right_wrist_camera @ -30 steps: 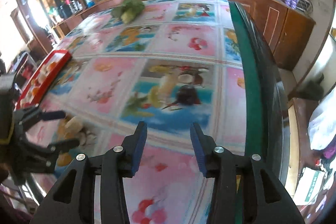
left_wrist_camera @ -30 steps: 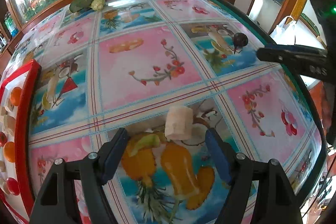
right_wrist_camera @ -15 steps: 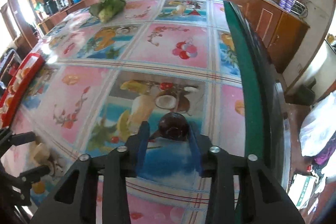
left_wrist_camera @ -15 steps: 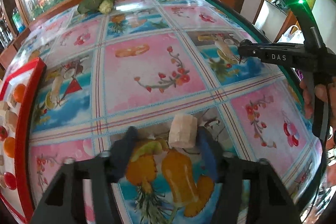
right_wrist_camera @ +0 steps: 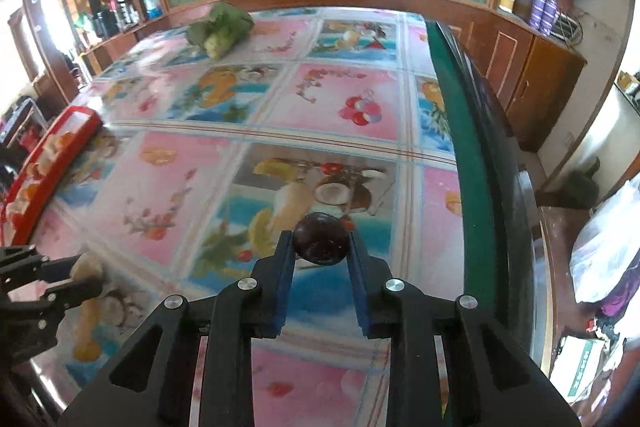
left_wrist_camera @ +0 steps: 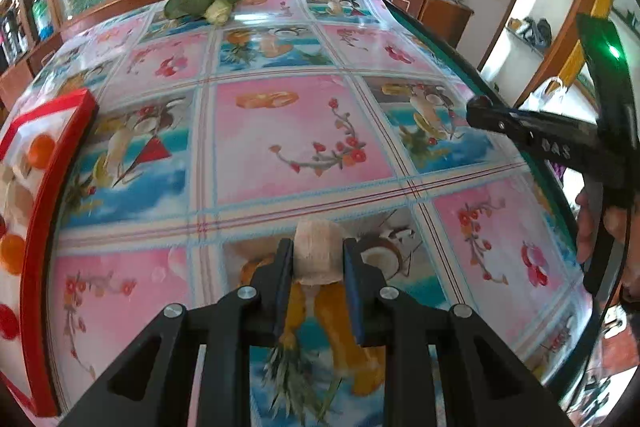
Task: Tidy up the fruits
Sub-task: 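Carry the beige block and the dark brown ball over the tray with both tools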
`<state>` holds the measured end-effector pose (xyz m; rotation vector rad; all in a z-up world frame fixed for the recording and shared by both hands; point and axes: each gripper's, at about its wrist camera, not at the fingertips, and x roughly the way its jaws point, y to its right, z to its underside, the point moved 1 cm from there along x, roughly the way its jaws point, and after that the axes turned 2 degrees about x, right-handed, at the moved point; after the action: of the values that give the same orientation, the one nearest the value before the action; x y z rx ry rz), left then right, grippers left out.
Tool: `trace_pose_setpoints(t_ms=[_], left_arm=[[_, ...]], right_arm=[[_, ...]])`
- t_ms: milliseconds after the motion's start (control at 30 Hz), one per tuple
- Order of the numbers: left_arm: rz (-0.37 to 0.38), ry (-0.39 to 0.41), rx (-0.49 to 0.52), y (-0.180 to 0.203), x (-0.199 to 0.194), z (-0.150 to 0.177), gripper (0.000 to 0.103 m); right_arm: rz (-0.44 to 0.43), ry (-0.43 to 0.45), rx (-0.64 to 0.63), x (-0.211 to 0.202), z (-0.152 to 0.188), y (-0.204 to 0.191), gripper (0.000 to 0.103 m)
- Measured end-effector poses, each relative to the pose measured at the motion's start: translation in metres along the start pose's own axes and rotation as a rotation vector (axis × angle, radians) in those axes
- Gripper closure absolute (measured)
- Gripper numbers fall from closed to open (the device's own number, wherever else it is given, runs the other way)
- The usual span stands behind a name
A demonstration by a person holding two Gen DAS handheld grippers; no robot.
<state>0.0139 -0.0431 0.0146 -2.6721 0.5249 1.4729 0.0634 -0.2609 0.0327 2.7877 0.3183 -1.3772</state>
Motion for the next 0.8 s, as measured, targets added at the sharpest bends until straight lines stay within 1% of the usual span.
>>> trace_pose_setpoints(t_ms=[167, 267, 367, 467, 600, 800], left_arm=[[0.012, 0.004, -0.06, -0.016, -0.012, 0.008, 0.076], [0.003, 0.008, -0.089, -0.026, -0.02, 0.014, 0.076], [-0.021, 0.023, -0.093, -0.032, -0.03, 0.021, 0.076], [-0.009, 0.034, -0.118, -0.042, -0.04, 0.027, 0.076], [-0.016, 0.05, -0.145, -0.057, -0.052, 0.032, 0.076], [-0.038, 0.081, -0.194, -0.086, -0.072, 0.039, 0.076]], right_arm=[[-0.052, 0.005, -0.048, -0.016, 0.011, -0.029, 0.077], [-0.088, -0.013, -0.069, -0.017, 0.02, -0.05, 0.077], [-0.124, -0.029, -0.083, -0.016, 0.028, -0.073, 0.077], [-0.162, -0.046, -0.095, -0.013, 0.032, -0.096, 0.077], [-0.195, -0.06, -0.14, -0.009, 0.031, -0.129, 0.077], [-0.25, -0.063, -0.2, -0.004, 0.018, -0.178, 0.077]])
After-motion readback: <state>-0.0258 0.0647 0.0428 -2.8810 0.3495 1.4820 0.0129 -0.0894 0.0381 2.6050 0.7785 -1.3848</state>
